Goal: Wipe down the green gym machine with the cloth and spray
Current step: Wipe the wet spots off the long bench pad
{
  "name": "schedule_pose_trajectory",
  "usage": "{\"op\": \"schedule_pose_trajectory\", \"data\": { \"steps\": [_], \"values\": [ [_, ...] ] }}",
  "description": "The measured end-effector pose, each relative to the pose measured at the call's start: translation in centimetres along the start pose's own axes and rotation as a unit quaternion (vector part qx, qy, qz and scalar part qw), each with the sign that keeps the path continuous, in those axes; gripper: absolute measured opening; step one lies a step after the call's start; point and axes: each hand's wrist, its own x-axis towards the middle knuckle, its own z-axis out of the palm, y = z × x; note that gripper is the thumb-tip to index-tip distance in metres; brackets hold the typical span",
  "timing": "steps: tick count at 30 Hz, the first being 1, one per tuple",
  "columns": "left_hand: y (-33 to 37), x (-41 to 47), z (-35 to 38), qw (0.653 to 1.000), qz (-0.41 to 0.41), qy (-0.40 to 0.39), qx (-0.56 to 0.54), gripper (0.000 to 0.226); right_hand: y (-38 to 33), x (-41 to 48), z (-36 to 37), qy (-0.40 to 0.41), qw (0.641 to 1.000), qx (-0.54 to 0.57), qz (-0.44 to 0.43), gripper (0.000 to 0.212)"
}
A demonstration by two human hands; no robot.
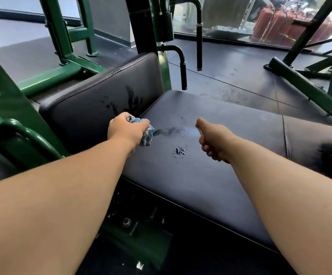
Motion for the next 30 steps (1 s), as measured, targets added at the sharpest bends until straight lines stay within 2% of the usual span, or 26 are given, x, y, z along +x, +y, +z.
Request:
{"op": "schedule_pose_trajectory", "data": {
  "steps": [4, 9, 13, 17, 21, 23, 26, 30],
  "values": [
    [0.2, 0.3, 0.0, 1.0, 0.003, 0.01, -0.005, 0.027, 0.6, 0.1, 0.2, -0.014, 1.0, 0.0, 0.011, 0.053],
    [0.5, 0.3, 0.4, 1.0, -0.003, 0.027, -0.004, 0.026, 0.2, -0.4, -0.7, 0.025, 0.999, -0.004, -0.042, 0.04],
    [0.8, 0.3, 0.6, 0.999, -0.001, 0.047, -0.007, 0.027, 0.0, -0.8, 0.0, -0.064, 0.996, -0.059, -0.027, 0.052],
    [0.8, 0.4, 0.1, 0.998, -0.001, 0.058, -0.007, 0.028, 0.2, -1.3, 1.3, -0.085, 0.989, -0.097, -0.071, 0.044],
    [0.3, 0.5, -0.8, 0.997, -0.002, 0.075, 0.0, 0.028, 1.1, -1.8, 2.4, -0.145, 0.972, -0.175, -0.062, 0.054],
    [0.3, 0.6, -1.3, 0.997, -0.001, 0.082, 0.002, 0.029, 1.0, -1.9, 2.5, -0.112, 0.976, -0.168, -0.084, 0.05],
    [0.3, 0.6, -1.9, 0.996, -0.002, 0.09, 0.0, 0.029, 0.1, -1.5, 2.0, -0.043, 0.989, -0.089, -0.107, 0.041],
    [0.3, 0.1, -2.0, 0.996, -0.007, 0.085, -0.001, 0.028, -2.0, -0.7, 0.9, 0.025, 0.994, -0.006, -0.109, 0.055]
  ]
}}
